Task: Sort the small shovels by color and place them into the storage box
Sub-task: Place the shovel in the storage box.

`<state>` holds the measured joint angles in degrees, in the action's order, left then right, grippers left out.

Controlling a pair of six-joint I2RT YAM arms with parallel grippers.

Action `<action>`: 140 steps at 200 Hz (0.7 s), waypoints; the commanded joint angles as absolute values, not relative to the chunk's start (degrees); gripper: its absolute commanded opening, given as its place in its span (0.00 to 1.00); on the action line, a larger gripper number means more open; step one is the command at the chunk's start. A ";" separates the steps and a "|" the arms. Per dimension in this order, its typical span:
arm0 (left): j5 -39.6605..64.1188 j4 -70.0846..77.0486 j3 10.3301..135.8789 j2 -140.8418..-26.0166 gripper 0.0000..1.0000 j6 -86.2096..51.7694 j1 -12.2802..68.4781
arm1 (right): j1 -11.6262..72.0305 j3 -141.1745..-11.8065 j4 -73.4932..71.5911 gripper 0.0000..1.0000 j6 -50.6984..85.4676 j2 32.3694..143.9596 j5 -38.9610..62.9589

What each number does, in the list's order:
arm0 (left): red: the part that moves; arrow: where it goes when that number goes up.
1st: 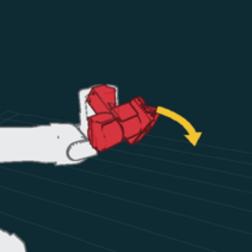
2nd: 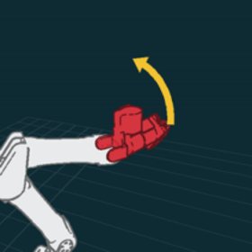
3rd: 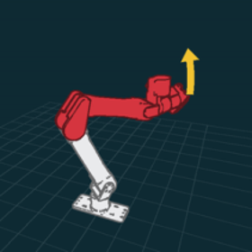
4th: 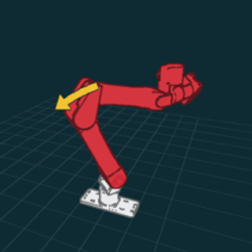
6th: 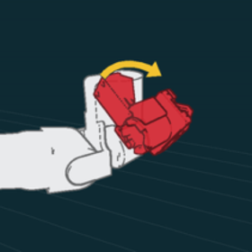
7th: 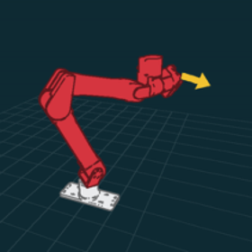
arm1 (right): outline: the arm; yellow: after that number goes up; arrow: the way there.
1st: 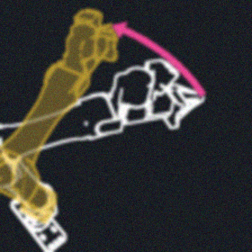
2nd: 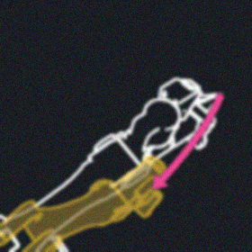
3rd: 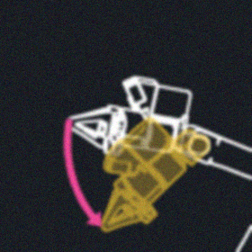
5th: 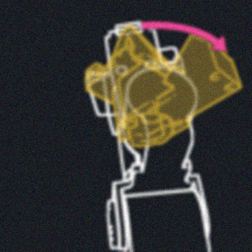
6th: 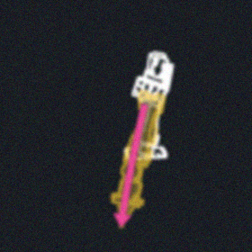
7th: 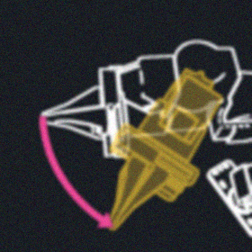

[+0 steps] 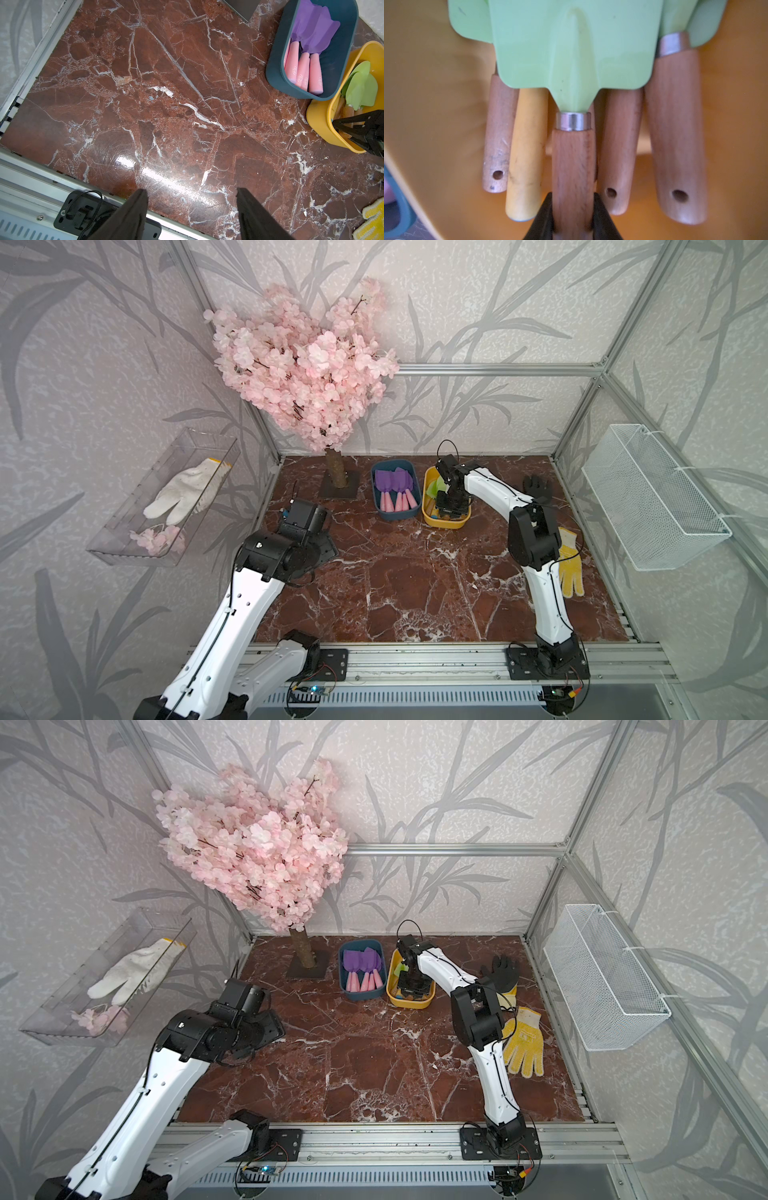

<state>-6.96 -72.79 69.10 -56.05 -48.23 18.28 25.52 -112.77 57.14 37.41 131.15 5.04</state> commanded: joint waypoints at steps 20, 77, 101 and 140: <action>-7.48 -73.65 68.91 -55.97 0.71 -48.08 18.11 | 24.92 -113.91 58.87 0.26 37.00 132.68 4.87; -7.45 -73.65 68.87 -55.97 0.71 -48.16 18.15 | 24.84 -113.47 58.79 0.34 37.00 132.69 5.09; -7.31 -73.56 68.99 -56.04 0.71 -48.16 18.11 | 24.79 -113.53 58.70 0.35 36.93 132.63 5.02; -7.30 -73.52 69.04 -56.13 0.71 -48.17 18.12 | 24.82 -113.65 58.79 0.39 36.93 132.53 4.88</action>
<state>-6.98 -72.79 69.10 -56.07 -48.23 18.28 25.21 -112.77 57.17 37.39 131.94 5.50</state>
